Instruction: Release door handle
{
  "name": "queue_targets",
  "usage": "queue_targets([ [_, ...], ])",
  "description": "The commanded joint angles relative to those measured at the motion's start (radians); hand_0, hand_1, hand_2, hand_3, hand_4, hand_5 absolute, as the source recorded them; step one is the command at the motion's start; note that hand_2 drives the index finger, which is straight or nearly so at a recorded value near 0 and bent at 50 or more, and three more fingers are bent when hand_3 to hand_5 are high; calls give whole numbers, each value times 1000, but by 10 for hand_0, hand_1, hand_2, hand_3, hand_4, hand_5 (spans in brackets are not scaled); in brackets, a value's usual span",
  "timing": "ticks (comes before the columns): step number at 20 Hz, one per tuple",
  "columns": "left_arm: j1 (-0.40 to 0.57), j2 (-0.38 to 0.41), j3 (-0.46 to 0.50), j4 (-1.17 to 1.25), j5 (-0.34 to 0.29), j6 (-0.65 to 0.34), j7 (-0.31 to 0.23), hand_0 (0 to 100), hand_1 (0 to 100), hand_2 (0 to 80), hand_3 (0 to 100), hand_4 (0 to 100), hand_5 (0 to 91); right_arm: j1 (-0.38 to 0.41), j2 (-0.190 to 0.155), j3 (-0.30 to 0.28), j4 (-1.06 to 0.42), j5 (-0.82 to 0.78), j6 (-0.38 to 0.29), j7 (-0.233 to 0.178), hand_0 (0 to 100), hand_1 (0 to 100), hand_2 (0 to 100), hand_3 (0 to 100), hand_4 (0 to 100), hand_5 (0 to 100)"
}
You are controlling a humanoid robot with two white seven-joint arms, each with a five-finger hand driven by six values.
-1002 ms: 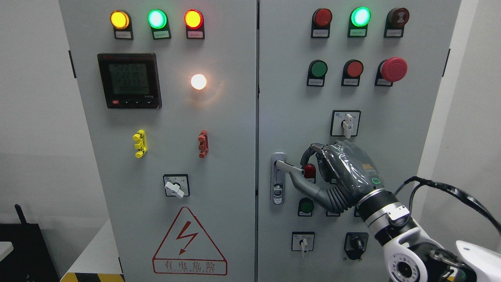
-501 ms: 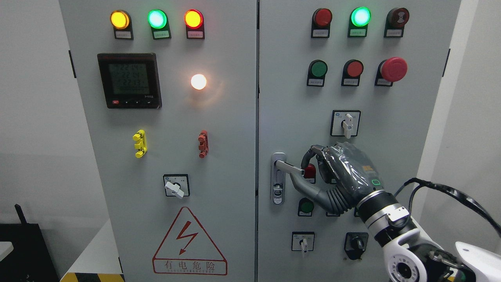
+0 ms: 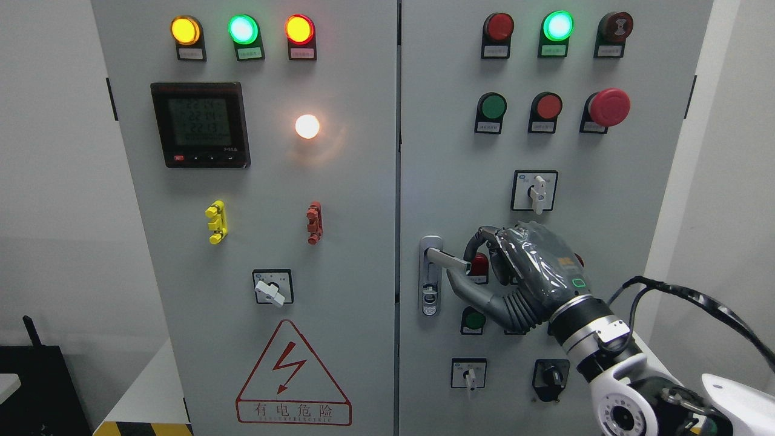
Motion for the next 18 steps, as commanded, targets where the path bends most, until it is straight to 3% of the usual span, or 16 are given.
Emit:
queue_targets([
  [1, -3, 0, 2, 9, 0, -1, 1, 120, 389, 0, 0, 0, 0, -1, 9, 0, 5, 0, -1, 1, 365, 293, 499, 1000, 1000, 1000],
  [18, -3, 0, 2, 9, 0, -1, 1, 120, 389, 0, 0, 0, 0, 1, 21, -2, 5, 0, 1, 1, 369, 293, 513, 1000, 1000, 1000],
])
